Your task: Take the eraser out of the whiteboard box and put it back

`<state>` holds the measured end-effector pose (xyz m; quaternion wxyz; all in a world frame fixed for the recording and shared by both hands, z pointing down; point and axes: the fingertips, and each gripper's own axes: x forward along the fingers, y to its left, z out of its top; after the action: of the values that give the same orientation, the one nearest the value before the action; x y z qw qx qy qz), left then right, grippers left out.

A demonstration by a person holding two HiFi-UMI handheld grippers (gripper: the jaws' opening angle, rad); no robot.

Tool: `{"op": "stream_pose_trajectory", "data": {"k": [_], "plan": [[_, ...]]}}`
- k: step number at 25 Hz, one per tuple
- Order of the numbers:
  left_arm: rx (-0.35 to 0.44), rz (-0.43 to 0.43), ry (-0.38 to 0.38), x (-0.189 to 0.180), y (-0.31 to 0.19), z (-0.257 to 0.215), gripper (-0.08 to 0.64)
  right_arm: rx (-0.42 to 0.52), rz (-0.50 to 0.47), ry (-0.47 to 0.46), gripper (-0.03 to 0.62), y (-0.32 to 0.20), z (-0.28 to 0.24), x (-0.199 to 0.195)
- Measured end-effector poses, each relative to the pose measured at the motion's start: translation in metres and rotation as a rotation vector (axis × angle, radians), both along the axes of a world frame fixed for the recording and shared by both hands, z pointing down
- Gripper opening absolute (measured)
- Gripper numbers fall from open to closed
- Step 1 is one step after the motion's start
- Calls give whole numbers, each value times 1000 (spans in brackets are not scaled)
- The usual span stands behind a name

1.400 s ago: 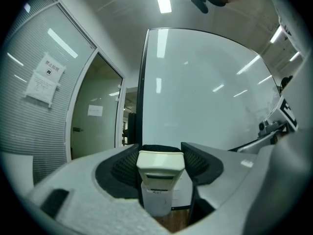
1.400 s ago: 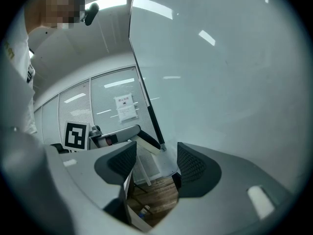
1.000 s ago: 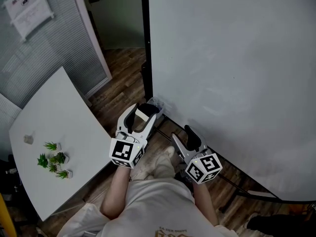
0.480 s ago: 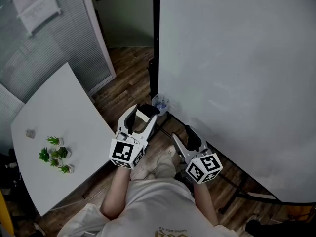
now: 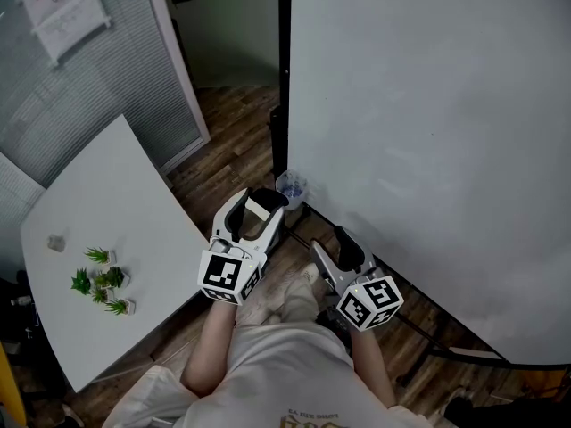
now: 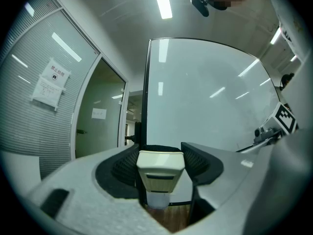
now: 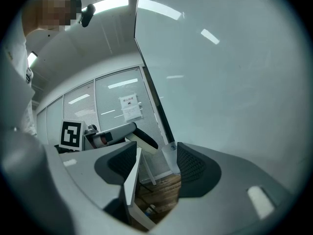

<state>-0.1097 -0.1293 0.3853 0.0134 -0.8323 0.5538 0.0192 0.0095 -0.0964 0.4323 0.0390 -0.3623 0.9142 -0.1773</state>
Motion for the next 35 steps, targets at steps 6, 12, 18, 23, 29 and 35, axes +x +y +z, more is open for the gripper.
{"op": "stream_pose_trajectory", "data": {"k": [6, 12, 18, 23, 29, 35], "plan": [[-5, 8, 0, 0, -6, 3, 266, -4, 8, 3, 261, -5, 3, 0], [-8, 14, -1, 1, -16, 5, 266, -9, 19, 9, 261, -13, 4, 1], [-9, 34, -25, 9, -28, 8, 267, -9, 34, 18, 259, -19, 7, 2], [-15, 46, -21, 12, -39, 9, 267, -11, 40, 25, 258, -27, 8, 2], [-23, 56, -17, 15, -48, 12, 267, 1, 54, 19, 253, -35, 5, 5], [-37, 66, -13, 19, -53, 16, 267, 10, 63, 37, 250, -38, 7, 6]]}}
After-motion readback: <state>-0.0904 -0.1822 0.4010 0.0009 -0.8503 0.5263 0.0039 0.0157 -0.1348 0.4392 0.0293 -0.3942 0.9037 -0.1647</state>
